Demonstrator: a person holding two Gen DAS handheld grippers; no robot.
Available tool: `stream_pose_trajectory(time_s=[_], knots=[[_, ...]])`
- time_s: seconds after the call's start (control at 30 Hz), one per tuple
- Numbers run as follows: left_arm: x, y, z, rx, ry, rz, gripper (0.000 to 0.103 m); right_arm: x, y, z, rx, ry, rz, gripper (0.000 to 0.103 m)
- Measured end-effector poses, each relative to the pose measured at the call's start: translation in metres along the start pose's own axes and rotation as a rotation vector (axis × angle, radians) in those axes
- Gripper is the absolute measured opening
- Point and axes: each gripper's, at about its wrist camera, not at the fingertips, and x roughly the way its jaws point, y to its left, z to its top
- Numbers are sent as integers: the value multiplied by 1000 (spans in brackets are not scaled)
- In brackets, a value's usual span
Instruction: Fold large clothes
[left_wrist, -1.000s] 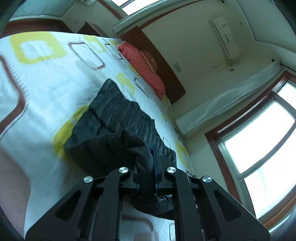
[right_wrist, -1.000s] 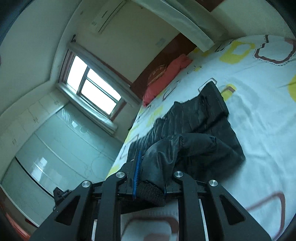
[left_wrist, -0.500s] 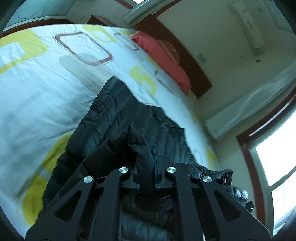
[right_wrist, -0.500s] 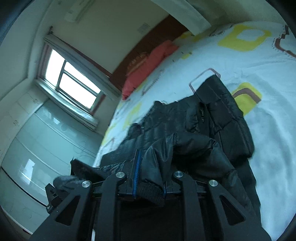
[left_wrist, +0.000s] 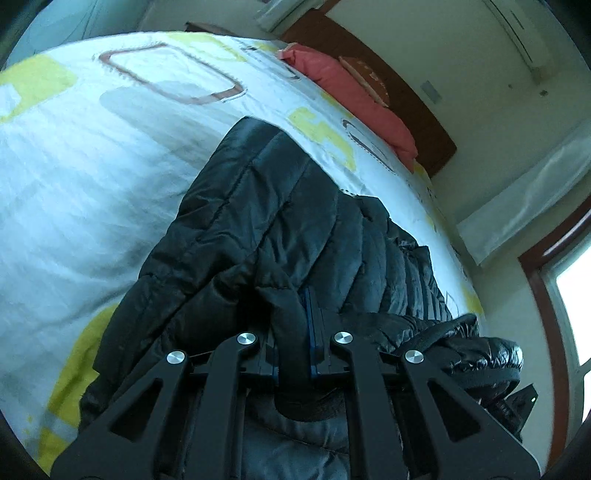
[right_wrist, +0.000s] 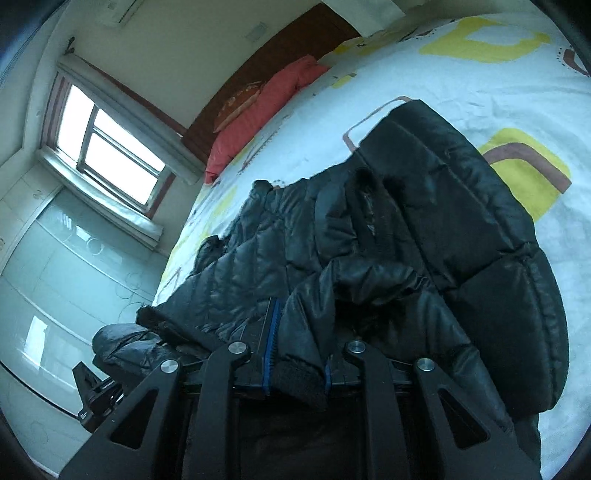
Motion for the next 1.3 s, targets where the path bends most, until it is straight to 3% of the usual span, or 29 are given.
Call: stream_pose_trajectory(time_s=[0.1,0.13,0.2,0.23,0.27,0.3,0.33,0.43,0.6,0.73,1.0,1.03,1.07,1.1,1.17,1.3], knots=[[-12,-6,2,30,-7,-9,18,-11,3,2,3,-11,29,44],[-20,-6,3,29,-10,-27,26,-20,6,2,-5,-27,34,56],[-30,-5,5,13,-11,-47,34,-34,11,3,-22,-60,27,69],[-35,-4,7,-2,-8,-64,45,-41,14,3,-31,-72,24,71],[-42,-3,8,-18,-10,-81,63,-45,15,3,-35,-73,26,71],[-47,-3,9,-25,-20,-86,70,-51,15,2,-38,-68,30,71],[-55,-3,10,-28,-42,-86,77,-52,17,1,-41,-65,28,71],[-73,-3,11,-15,-68,-101,79,-64,19,-4,-87,-62,-7,71],[-72,9,15,15,-53,-39,79,-61,21,3,-146,-56,-68,71],[-49,18,26,31,16,3,79,-41,26,23,-207,-38,-133,71],[4,2,44,185,93,81,80,16,27,54,-332,68,-241,71],[8,2,45,191,100,78,77,21,24,55,-330,80,-250,63],[10,2,45,198,102,79,67,23,21,54,-331,80,-273,53],[13,1,45,211,107,92,62,23,19,53,-326,79,-281,37],[14,-1,44,237,104,100,42,18,17,50,-318,54,-263,30],[1,-17,38,335,65,123,25,-3,30,43,-360,-9,-234,17]])
